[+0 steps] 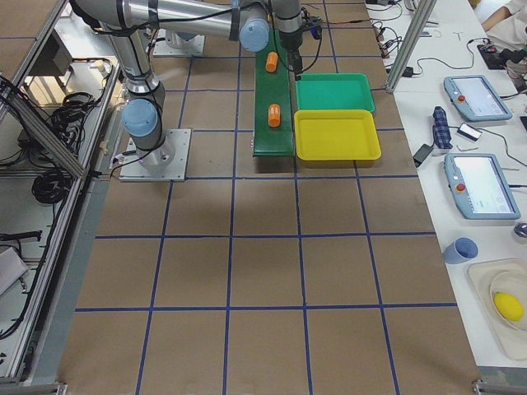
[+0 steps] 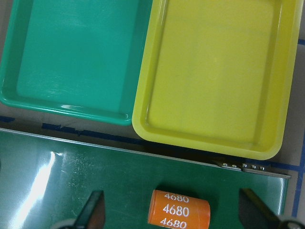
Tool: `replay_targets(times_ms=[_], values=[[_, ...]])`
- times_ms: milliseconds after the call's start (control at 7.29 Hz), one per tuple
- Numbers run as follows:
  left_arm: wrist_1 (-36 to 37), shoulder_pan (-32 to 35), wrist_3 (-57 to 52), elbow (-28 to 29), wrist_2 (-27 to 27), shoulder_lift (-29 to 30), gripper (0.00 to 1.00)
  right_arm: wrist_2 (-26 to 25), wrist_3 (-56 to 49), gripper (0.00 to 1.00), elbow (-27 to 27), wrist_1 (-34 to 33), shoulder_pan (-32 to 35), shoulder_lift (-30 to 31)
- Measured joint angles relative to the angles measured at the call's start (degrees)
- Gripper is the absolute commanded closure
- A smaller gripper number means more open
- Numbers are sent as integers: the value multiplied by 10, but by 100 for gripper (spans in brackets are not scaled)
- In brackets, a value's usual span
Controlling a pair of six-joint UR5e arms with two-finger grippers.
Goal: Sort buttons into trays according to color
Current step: 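Carry the green-capped button onto the belt and release it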
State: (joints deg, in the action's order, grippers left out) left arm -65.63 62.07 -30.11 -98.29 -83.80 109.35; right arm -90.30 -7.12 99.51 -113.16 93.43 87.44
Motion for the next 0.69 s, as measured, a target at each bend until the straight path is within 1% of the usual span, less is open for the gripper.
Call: replay_targets(times_ms=[274,412,686], values=[[-35,59,87,-6,8,-40,100,0,-1,0,1,0,1,1],[-41,91,124,-21,6,-53,100,2,-6,0,0,0,1,0],[-31,125,173,-75,7,-72,100,12,-21,0,-2,-1,1,-5]])
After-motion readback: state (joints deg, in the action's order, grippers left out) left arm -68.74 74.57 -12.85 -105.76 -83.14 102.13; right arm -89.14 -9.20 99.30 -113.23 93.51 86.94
